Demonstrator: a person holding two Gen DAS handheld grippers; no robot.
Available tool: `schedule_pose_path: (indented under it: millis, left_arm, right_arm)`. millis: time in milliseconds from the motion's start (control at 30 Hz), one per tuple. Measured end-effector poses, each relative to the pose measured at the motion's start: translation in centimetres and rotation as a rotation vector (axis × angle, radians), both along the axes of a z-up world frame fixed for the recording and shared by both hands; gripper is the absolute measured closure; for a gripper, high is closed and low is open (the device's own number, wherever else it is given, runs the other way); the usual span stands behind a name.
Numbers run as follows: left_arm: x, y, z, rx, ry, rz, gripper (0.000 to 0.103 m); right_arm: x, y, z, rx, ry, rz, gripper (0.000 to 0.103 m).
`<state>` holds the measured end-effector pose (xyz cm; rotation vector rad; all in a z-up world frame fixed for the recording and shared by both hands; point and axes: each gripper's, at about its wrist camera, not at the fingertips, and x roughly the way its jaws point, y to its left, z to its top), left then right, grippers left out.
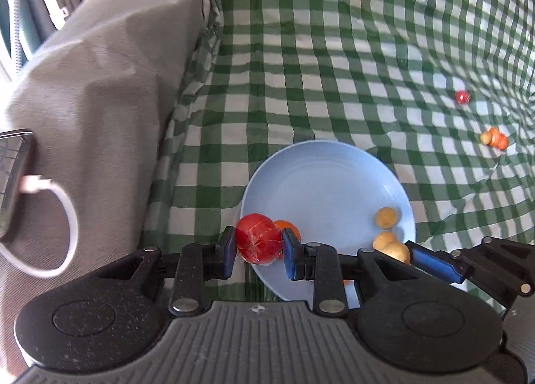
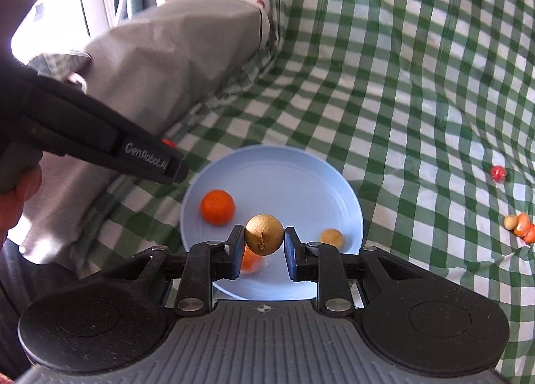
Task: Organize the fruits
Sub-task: 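Carry the red fruit and yellow fruit toward the blue plate with both tools, then lower both fruits onto the blue plate and open both tools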
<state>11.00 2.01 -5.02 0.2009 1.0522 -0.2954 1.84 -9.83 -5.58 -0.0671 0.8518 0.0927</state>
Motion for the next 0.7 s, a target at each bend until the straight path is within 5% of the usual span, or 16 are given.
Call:
schedule_pose_path:
  millis: [433, 467, 567, 600, 700]
  left_arm:
    - [2.1, -2.2, -4.3, 0.079, 0.039, -0.037, 0.068]
    - [2.1, -2.2, -4.1, 0.075, 0.031, -0.040, 0.055]
    - [1.6, -1.9, -3.3, 0.029, 0.016, -0.054, 0.010]
    - [1.3, -1.7, -2.7, 0.010, -0.006, -0.056, 0.009]
    - [-0.1, -1.4, -1.2, -0.012, -0.044, -0.079, 0.003]
  right_arm:
    - [2.4, -0.7, -4.8, -0.043, 0.082, 0.011, 0.076]
    - [2.4, -0.7, -4.9, -0.041, 0.081, 0.010, 0.075]
    - [2.1, -1.1, -4.7, -0.043, 0.071, -0.005, 0.041]
    - [1.8, -1.2, -4.5, -0.041, 0.064, -0.011, 0.030]
    - [0.6, -1.6, -3.5, -0.048, 0.048, -0.021, 0.020]
